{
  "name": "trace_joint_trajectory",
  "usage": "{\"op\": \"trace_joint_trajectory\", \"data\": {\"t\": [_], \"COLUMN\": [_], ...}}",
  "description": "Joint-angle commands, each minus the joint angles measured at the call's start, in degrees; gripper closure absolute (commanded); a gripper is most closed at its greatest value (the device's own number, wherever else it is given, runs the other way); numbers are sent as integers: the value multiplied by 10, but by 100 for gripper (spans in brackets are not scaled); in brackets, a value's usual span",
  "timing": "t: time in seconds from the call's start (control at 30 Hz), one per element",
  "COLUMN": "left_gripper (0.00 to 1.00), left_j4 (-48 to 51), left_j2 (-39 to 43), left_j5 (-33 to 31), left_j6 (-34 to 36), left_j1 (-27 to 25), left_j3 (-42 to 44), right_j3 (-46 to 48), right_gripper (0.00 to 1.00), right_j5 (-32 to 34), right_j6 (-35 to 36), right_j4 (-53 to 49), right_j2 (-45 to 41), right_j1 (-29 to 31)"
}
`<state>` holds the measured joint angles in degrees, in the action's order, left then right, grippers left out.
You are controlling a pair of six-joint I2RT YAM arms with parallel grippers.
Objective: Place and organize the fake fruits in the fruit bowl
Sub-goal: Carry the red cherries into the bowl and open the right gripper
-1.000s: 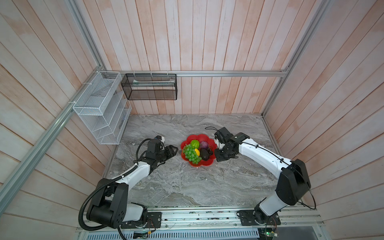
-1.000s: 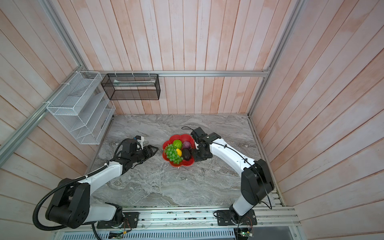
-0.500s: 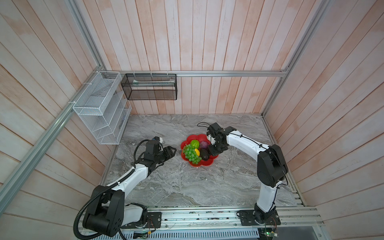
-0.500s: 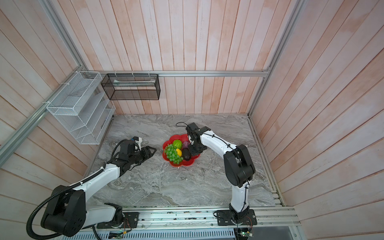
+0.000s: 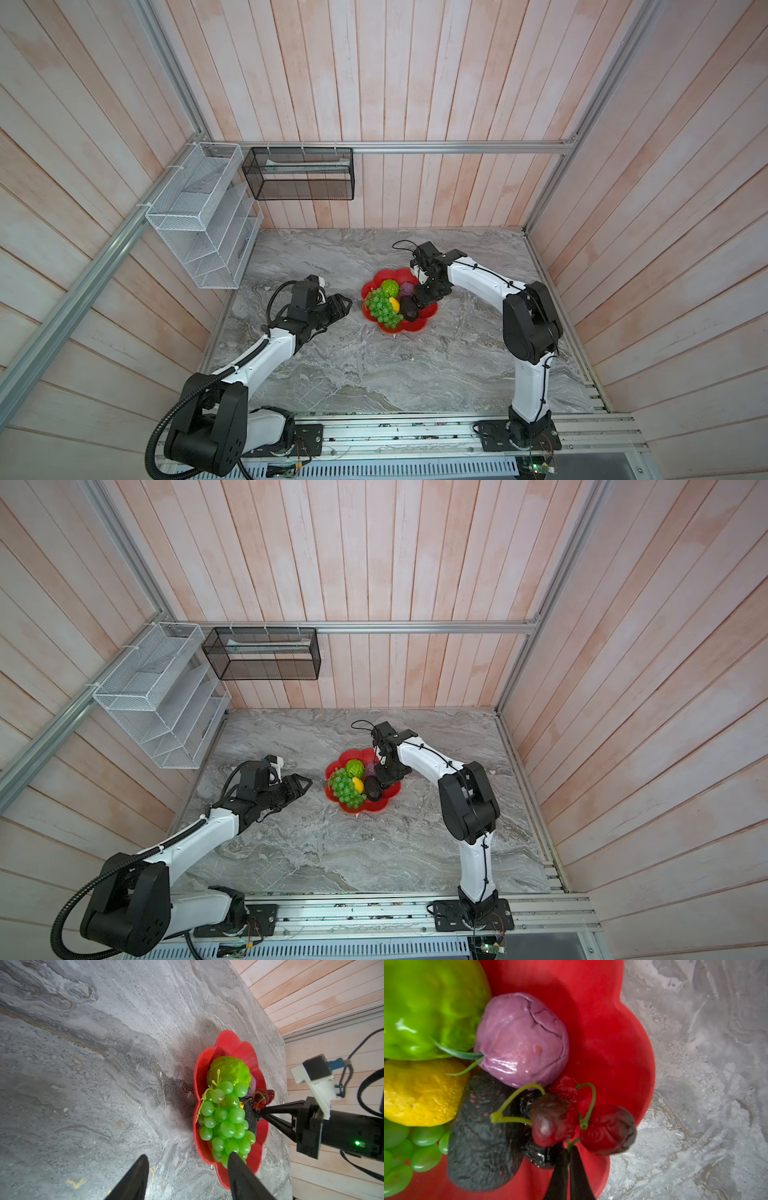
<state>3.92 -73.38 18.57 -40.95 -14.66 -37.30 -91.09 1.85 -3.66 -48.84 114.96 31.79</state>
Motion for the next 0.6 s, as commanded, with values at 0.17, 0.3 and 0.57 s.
{"op": "trace_joint_trajectory", "data": {"t": [0.17,0.3,0.57], "left_gripper": [37,37,31], "left_j4": [17,33,98], "left_j2": [3,8,33], "left_j5": [-14,-15,-55], "left_j6": [10,11,17], "left_j1": [2,2,2], "left_j3": [-20,-24,-38], "right_j3": [-41,-55,-28], "right_gripper": [76,73,67], "right_j5": [17,18,49], "right_j6": [20,23,21], "right_j4": [-14,-27,8], "right_j2": [-20,-34,-125], "right_j1": [-3,-1,3]}}
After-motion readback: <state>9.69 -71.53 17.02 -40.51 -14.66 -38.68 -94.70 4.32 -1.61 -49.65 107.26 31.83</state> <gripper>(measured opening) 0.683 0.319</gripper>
